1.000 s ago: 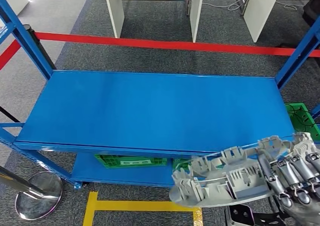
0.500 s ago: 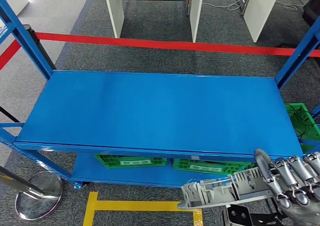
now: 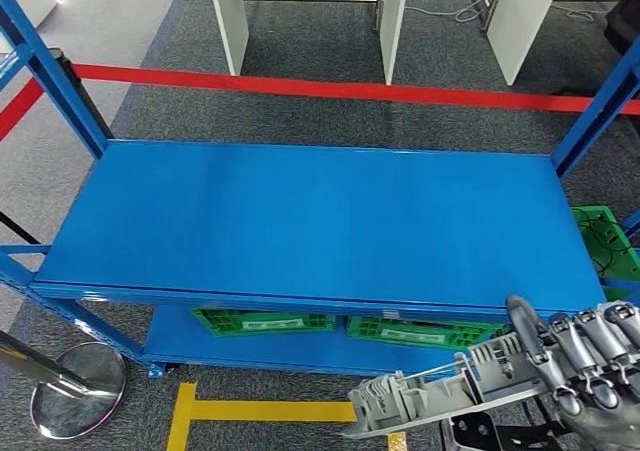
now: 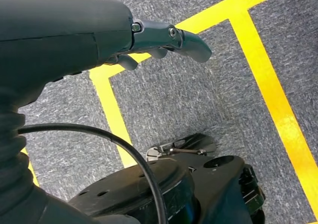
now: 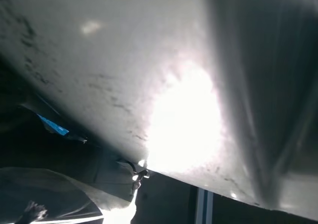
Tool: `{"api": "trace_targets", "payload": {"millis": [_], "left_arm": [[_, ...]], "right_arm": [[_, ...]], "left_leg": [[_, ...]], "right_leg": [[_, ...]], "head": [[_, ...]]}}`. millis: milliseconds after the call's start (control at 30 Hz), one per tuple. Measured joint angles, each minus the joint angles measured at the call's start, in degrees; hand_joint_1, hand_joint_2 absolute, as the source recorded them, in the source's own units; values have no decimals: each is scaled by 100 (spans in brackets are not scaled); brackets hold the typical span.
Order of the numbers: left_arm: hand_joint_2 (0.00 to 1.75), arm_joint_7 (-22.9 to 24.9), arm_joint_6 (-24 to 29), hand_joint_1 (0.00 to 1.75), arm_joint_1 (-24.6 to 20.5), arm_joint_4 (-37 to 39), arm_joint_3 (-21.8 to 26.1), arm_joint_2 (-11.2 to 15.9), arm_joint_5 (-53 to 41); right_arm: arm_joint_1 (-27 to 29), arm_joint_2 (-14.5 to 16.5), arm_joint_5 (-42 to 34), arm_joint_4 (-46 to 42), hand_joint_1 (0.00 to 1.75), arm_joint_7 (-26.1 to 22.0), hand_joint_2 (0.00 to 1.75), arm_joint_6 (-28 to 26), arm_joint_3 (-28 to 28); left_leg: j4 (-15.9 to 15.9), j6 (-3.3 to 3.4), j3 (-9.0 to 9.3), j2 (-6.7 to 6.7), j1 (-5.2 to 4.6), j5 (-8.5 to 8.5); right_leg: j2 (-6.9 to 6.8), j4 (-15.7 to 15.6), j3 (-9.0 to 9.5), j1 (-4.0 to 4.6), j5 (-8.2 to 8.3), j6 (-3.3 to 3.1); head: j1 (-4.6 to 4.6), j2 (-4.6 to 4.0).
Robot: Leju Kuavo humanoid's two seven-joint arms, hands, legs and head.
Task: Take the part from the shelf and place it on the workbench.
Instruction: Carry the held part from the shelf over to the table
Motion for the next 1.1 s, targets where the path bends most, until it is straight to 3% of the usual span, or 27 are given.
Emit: {"api": "trace_targets", "payload": {"millis": [67, 133, 233, 267, 300, 333, 400, 467, 533, 600, 667, 733, 767, 800, 833, 867, 900, 967, 1033, 1100], "left_arm": [[175, 1, 0, 0, -2, 0, 0, 0, 0], [175, 9, 0, 0, -14, 0, 0, -2, -1], [175, 32, 0, 0, -23, 2, 0, -8, -2], [175, 40, 0, 0, -23, 4, 0, -10, -2], [175, 50, 0, 0, -23, 7, 0, -11, -2], [175, 60, 0, 0, -25, 9, 0, -11, -2], [175, 78, 0, 0, -35, 12, 1, -10, -4], [175, 92, 0, 0, -52, 16, 1, -4, -7], [175, 98, 0, 0, -60, 21, 2, 2, -10], [175, 99, 0, 0, -57, 25, 2, 8, -12], [175, 100, 0, 0, -62, 27, 2, 14, -13], [175, 101, 0, 0, -77, 30, 3, 16, -12], [175, 101, 0, 0, -82, 30, 3, 16, -11], [175, 101, 0, 0, -86, 31, 4, 16, -10], [175, 102, -1, 0, -90, 32, 5, 16, -9], [175, 102, -2, 0, -93, 32, 7, 17, -7], [175, 103, -7, 0, -96, 33, 10, 21, -4], [175, 107, -18, 0, -103, 33, 18, 41, 3], [175, 110, -24, 0, -108, 33, 25, 54, 13], [175, 109, -24, 0, -109, 34, 29, 50, 20]], "right_arm": [[1, 3, 3, 0, 175, 142, 175, 0, 45], [-1, 1, 2, 5, 175, 410, 175, 0, 136], [-16, -14, 3, 26, 175, 879, 175, 0, 374], [-16, -20, 2, 37, 175, 994, 175, 0, 458], [-15, -26, -7, 48, 175, 1088, 175, 0, 539], [-16, -31, -28, 55, 175, 1165, 175, 0, 613], [-29, -37, -143, 62, 175, 1208, 175, 0, 731], [-55, -20, -398, 62, 175, 1009, 175, 0, 787], [-35, 160, -1054, 78, 175, 234, 175, 0, 714], [19, 531, -1883, 124, 175, -1037, 175, 0, 453], [60, 867, -2304, 174, 175, -1844, 175, 1, 180], [109, 1069, -2447, 220, 175, -1970, 175, 1, 19], [137, 1141, -2499, 247, 175, -1953, 175, 2, -33], [163, 1202, -2546, 276, 175, -1945, 175, 2, -79], [188, 1254, -2584, 307, 175, -1941, 175, 2, -112], [215, 1294, -2617, 339, 175, -1939, 175, 2, -138], [242, 1321, -2651, 370, 175, -1939, 175, 2, -158], [294, 1357, -2730, 430, 175, -1938, 175, 2, -180], [329, 1376, -2837, 489, 175, -1937, 175, 2, -184], [355, 1384, -2949, 547, 175, -1934, 175, 2, -183]], "left_leg": [[-40, 55, 4, 2, 11, 49], [-147, 126, 20, 19, 45, 138], [-210, 164, -13, 42, 64, 209], [-207, 156, -27, 45, 64, 217], [-204, 148, -34, 48, 68, 223], [-196, 138, -38, 48, 75, 229], [-155, 92, -49, 41, 98, 220], [-74, 10, -100, 24, 93, 210], [-18, -72, -161, 9, 79, 237], [25, -141, -208, 3, 88, 210], [329, -201, -330, 2, 100, -93], [997, -237, -541, 3, 108, -570], [1309, -239, -616, 3, 109, -729], [1483, -229, -619, 3, 108, -777], [1464, -206, -531, 2, 104, -714], [1225, -165, -343, 2, 95, -559], [840, -106, -91, 0, 78, -385], [70, 4, 356, -1, 38, -226], [-233, 40, 478, -3, -5, -221], [-306, 51, 430, 10, -17, -106]], "right_leg": [[4, -16, 5, -4, 18, 49], [2, 100, -69, 5, -119, 79], [-1, 1042, -472, 6, -674, 96], [-3, 1356, -592, 1, -777, 110], [-5, 1484, -626, -6, -759, 122], [-9, 1394, -557, -12, -630, 133], [-19, 690, -169, -29, -260, 162], [-8, 129, 141, -22, -98, 157], [13, 48, 171, -1, -124, 98], [5, 41, 115, -8, -111, 6], [-16, 33, 40, -14, -46, -104], [-35, 37, -60, 10, 22, -185], [-42, 40, -115, 27, 58, -209], [-46, 43, -168, 45, 98, -223], [-47, 45, -218, 66, 137, -231], [-43, 46, -262, 86, 176, -235], [-38, 46, -299, 104, 215, -236], [-34, 44, -361, 126, 297, -215], [-39, 26, -402, 103, 389, -153], [-34, 3, -424, 76, 446, -77]], "head": [[-1, 0], [6, 0], [27, 0], [30, 0], [28, 0], [28, 0], [30, 0], [43, 0], [45, 0], [32, 0], [-5, 0], [-37, 0], [-38, 0], [-38, 0], [-39, 0], [-39, 0], [-39, 0], [-34, 0], [-34, 0], [-35, 0]]}}
